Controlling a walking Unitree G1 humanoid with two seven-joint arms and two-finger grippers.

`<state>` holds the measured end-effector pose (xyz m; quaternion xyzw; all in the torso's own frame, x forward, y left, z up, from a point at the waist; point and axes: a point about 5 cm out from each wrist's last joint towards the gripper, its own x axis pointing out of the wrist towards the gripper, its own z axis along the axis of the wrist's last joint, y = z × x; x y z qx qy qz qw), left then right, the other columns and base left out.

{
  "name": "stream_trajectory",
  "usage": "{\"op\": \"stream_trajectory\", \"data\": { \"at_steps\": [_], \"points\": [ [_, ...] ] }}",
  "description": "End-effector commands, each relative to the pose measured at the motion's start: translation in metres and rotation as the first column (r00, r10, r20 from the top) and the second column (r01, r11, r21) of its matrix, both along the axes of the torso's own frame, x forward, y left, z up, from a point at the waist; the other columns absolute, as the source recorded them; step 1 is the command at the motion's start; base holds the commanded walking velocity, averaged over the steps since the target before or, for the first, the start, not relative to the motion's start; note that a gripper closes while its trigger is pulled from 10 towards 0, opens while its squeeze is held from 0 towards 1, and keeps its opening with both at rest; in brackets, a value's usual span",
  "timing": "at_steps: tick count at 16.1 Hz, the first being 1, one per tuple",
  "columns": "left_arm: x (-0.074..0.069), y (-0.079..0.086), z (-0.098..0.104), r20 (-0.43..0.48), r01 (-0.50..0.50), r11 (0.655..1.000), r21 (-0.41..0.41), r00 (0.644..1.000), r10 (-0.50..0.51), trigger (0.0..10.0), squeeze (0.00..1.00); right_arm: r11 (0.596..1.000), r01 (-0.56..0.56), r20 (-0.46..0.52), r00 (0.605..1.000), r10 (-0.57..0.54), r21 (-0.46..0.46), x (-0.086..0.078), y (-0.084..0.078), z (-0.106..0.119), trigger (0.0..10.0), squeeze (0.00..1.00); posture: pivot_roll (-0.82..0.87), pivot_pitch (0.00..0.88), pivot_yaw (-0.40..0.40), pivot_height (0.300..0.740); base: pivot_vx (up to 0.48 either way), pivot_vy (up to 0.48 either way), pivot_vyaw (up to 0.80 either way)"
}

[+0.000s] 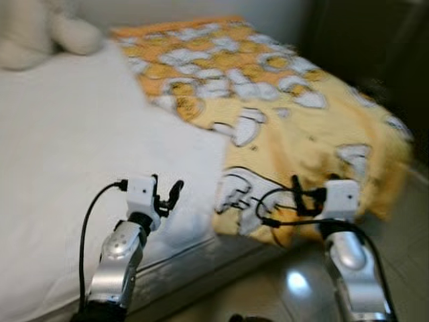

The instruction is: Clean up the room

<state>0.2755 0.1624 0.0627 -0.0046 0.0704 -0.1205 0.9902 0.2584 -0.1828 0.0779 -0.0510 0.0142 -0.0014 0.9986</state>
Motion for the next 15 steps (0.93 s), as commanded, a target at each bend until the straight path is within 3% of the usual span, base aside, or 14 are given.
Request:
{"op": "stream_trajectory", "data": {
  "at_steps": [1,6,7,8,15],
  "points": [
    [0.004,-0.004,0.003,0.005,0.017,1.0,0.003,1.0,-0.017,10.0,1.0,1.0,0.013,-0.003,1.0,-0.013,-0.001,0.001,-0.003,0.001,10.0,0.0,-0.06,0.0,0.027,0.74,0.0,0.0,-0.72],
    [0.007,-0.006,0.001,-0.013,0.039,0.999,0.027,0.999,-0.038,10.0,1.0,0.999,0.035,-0.006,0.999,-0.035,-0.005,-0.002,-0.008,0.0,10.0,0.0,-0.07,0.0,0.035,0.74,0.0,0.0,-0.71],
    [0.007,-0.007,0.001,-0.02,0.044,0.999,0.026,0.999,-0.043,10.0,0.6,0.999,0.038,-0.005,0.999,-0.038,-0.009,-0.002,-0.008,0.0,10.0,0.0,-0.08,0.0,0.036,0.74,0.0,0.0,-0.4],
    [0.011,-0.011,-0.001,-0.036,0.057,0.998,0.023,0.998,-0.056,10.0,0.0,0.999,0.036,0.006,0.999,-0.036,-0.004,-0.004,-0.007,0.001,10.0,0.0,-0.09,0.0,0.037,0.74,0.0,0.0,0.0],
    [0.026,-0.026,-0.017,-0.141,0.113,0.99,0.087,0.985,-0.1,10.0,0.0,1.0,0.009,-0.005,1.0,-0.009,-0.029,-0.019,-0.008,0.004,10.0,0.0,-0.13,0.034,0.026,0.74,0.0,0.0,0.0]
  ]
}}
